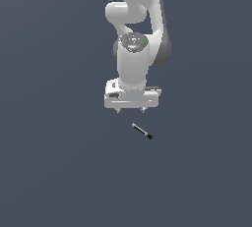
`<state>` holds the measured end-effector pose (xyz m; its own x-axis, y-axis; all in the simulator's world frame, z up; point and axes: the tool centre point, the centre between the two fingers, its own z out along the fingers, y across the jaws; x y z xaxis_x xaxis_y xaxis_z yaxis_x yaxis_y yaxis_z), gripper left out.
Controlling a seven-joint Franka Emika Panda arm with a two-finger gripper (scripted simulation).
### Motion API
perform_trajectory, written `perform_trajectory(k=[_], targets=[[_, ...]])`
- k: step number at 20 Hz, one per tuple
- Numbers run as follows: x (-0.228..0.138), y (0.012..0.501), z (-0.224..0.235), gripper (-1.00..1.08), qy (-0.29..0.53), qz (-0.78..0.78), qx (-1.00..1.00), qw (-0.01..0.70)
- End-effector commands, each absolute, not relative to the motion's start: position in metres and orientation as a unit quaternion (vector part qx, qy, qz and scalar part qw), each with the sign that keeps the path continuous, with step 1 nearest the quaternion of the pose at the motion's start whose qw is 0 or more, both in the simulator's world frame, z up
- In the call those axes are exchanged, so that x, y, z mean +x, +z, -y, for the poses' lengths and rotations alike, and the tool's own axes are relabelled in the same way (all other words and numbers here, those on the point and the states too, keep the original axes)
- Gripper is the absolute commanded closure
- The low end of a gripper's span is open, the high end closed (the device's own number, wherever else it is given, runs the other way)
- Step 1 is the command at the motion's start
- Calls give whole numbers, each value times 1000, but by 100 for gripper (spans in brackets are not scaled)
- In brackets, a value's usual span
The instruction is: Pick up the object and move it to a goal position.
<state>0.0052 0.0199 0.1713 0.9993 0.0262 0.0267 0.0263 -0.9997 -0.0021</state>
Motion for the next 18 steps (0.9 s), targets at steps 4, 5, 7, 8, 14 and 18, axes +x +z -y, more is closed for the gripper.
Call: perform_trajectory(k=[4, 5, 7, 8, 14, 18], targets=[[5, 170, -25, -92, -12, 13, -1000, 4], [4, 169, -28, -92, -11, 13, -1000, 6], [3, 166, -38, -92, -7, 12, -1000, 11], [3, 165, -41, -92, -6, 11, -1000, 14], [2, 165, -45, -92, -4, 7, -1000, 16], [3, 162, -46, -92, -5, 19, -1000, 15]])
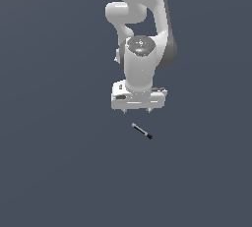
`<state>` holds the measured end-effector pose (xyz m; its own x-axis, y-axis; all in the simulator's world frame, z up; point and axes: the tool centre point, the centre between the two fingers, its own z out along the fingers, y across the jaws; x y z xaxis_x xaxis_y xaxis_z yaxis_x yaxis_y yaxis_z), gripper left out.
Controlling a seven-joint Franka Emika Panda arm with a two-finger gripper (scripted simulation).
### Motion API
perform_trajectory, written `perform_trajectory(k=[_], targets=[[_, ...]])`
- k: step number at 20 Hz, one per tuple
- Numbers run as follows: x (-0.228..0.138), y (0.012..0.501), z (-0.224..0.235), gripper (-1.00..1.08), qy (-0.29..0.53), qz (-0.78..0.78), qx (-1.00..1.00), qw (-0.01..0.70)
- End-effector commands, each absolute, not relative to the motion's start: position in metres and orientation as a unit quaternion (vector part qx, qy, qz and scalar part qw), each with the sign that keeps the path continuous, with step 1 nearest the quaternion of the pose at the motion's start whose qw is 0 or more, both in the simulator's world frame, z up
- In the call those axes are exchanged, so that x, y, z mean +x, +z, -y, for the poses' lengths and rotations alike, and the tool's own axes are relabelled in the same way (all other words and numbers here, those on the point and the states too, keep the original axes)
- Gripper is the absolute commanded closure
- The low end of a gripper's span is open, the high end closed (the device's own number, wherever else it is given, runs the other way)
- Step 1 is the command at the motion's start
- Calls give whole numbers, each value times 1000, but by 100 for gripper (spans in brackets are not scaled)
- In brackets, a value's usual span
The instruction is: Pick up the object and move it to a goal position.
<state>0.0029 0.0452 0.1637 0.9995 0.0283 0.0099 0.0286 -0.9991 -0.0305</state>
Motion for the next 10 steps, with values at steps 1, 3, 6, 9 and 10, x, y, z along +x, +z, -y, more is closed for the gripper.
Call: perform_trajectory(k=[1, 3, 6, 9, 10], targets=[[3, 161, -46, -92, -4, 24, -1000, 14], [4, 158, -47, -92, -4, 37, -999, 14], [6, 152, -49, -92, -4, 62, -998, 11], [8, 144, -51, -92, -4, 94, -995, 9], [9, 141, -52, -92, -3, 107, -994, 8]])
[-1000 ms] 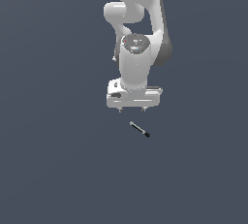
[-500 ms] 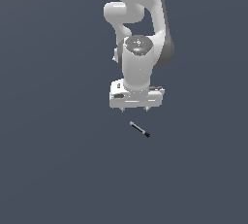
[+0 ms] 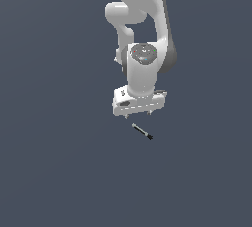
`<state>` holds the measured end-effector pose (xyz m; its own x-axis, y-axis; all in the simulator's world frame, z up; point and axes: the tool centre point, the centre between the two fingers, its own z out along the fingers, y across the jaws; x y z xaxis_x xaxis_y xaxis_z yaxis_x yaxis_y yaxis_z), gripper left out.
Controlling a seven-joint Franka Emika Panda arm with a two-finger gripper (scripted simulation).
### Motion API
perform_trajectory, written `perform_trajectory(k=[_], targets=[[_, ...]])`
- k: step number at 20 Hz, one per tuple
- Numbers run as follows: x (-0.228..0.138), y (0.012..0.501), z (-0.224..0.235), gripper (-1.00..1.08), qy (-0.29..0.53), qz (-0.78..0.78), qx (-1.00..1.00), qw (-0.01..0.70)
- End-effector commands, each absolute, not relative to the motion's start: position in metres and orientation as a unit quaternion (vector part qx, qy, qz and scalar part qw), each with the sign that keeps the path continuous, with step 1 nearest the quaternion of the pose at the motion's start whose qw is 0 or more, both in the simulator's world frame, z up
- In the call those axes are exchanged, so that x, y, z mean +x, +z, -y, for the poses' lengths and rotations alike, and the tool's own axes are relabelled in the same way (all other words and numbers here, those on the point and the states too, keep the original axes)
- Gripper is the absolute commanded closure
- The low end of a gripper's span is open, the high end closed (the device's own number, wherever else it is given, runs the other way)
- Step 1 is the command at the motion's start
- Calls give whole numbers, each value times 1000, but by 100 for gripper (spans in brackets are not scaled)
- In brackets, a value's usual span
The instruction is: Pick up the object and move it to a goal position.
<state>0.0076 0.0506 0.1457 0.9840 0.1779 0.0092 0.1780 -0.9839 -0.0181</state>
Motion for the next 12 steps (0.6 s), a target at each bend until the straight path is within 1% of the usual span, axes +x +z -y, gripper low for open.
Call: perform_trajectory(k=[1, 12], targets=[[9, 138, -53, -92, -3, 120, -993, 7], [17, 96, -67, -92, -1, 290, -957, 0]])
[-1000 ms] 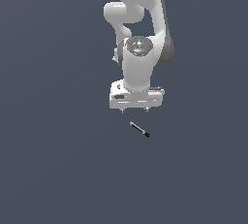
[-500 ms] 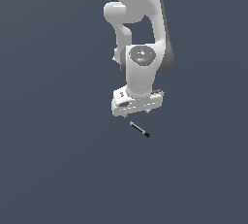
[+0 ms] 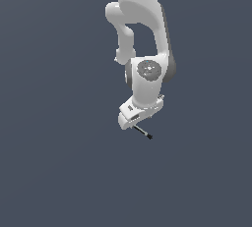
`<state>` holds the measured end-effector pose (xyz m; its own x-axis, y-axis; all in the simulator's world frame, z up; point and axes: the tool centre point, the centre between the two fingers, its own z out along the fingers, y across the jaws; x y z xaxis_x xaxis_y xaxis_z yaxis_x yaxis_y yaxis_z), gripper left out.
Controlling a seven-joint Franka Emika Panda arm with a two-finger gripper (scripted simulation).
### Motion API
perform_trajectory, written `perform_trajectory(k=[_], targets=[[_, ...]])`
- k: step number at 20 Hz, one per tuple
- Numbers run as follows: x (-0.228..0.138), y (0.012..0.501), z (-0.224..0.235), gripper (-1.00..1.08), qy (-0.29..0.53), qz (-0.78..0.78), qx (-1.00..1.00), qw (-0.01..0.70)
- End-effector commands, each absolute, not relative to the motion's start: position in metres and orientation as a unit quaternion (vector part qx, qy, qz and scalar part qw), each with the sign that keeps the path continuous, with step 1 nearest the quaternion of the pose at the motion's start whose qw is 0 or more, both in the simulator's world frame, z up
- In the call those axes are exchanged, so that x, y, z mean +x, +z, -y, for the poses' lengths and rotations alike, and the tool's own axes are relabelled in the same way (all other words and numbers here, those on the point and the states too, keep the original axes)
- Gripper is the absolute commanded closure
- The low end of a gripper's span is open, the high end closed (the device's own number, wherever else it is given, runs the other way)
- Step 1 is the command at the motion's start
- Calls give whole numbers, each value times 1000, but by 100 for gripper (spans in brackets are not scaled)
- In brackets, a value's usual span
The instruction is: Pick up the object and move it to a goal position.
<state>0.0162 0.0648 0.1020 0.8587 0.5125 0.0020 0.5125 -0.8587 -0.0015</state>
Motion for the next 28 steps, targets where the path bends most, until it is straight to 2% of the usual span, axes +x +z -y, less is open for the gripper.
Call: perform_trajectory(k=[1, 13, 22, 28], targets=[[18, 92, -68, -92, 0, 304, -953, 0], [21, 63, -79, -92, 0, 415, -910, 0], [21, 59, -81, -92, 0, 426, -905, 0], [20, 36, -81, -92, 0, 427, -904, 0]])
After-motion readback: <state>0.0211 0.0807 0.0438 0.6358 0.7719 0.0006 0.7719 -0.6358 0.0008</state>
